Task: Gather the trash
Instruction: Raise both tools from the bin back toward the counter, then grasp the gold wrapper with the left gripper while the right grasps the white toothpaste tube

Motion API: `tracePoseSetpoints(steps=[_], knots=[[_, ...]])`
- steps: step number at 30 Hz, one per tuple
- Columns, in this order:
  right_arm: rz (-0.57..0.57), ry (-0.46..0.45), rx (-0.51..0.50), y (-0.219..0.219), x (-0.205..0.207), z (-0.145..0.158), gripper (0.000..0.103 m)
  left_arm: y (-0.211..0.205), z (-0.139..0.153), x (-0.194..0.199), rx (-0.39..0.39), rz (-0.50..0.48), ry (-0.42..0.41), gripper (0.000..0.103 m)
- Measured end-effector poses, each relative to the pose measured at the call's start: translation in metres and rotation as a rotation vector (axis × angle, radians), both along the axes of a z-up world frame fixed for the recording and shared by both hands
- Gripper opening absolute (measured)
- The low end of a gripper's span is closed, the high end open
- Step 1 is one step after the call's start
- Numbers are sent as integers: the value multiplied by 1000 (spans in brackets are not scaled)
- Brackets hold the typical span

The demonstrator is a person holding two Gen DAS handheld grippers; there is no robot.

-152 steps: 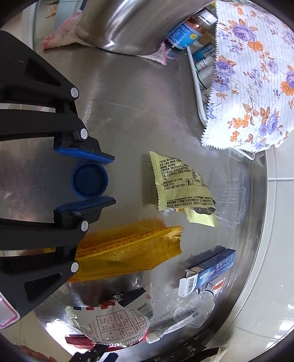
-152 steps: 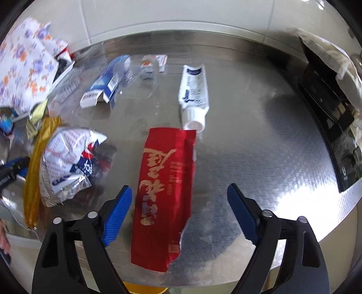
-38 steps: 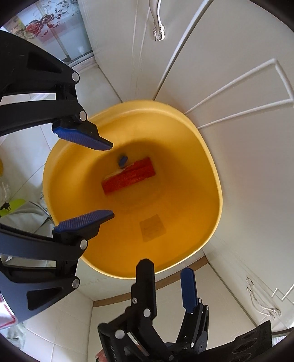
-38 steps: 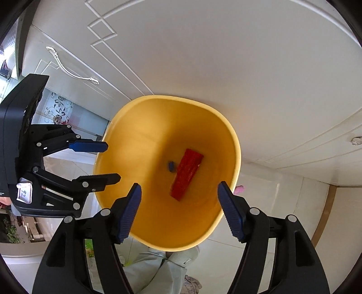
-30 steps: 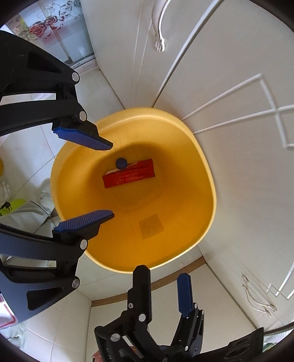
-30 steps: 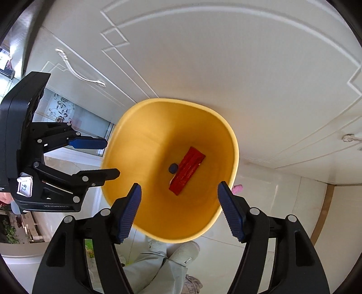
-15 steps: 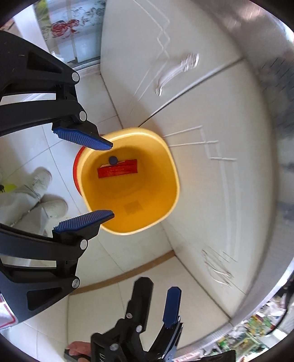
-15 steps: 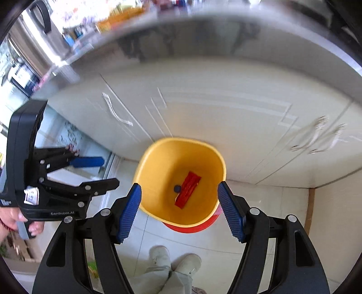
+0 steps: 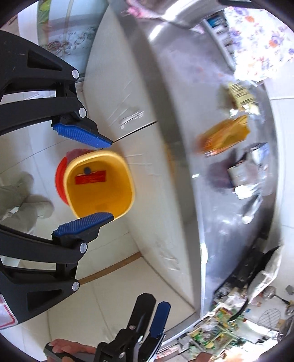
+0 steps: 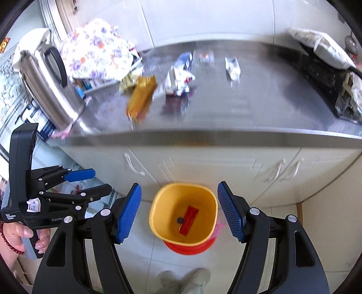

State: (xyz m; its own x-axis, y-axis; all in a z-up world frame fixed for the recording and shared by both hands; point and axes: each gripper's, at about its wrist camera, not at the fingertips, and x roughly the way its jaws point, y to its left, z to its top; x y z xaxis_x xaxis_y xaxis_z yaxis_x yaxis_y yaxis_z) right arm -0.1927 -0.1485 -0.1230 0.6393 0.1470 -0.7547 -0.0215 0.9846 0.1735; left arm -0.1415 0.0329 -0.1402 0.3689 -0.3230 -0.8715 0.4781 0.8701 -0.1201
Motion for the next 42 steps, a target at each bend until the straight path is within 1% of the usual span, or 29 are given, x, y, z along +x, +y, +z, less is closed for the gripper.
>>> tracePoseSetpoints(steps=[6,11,21,25,29,31,36,38,40,41,42], knots=[[-5,-53,-18,-9,26,26,70,-4,27,36,0,33,-51,60],[-14,-62,-34,-26,71,31,70,-6,36,75,-22,87,-70,63],[-58,-65,-56,-65,164,27,71,-16,15,148,7,206,-39,64],[-85,-58,-67,-80,200,21,76,-20,10,167,26,236,-43,64],[-107,-49,-84,-91,230,14,76,-22,5,185,38,277,-48,64],[-120,-43,-109,-95,249,9,76,-25,3,191,44,289,-61,64],[-125,-23,-115,-101,276,-3,76,-31,2,207,52,319,-79,64],[-121,-11,-121,-102,284,-8,74,-32,2,214,61,328,-84,64],[-116,1,-130,-101,288,-13,65,-35,1,218,77,327,-93,63],[-114,13,-133,-101,290,-16,62,-37,0,220,88,324,-99,62],[-113,24,-136,-100,292,-19,55,-39,0,220,97,321,-104,60]])
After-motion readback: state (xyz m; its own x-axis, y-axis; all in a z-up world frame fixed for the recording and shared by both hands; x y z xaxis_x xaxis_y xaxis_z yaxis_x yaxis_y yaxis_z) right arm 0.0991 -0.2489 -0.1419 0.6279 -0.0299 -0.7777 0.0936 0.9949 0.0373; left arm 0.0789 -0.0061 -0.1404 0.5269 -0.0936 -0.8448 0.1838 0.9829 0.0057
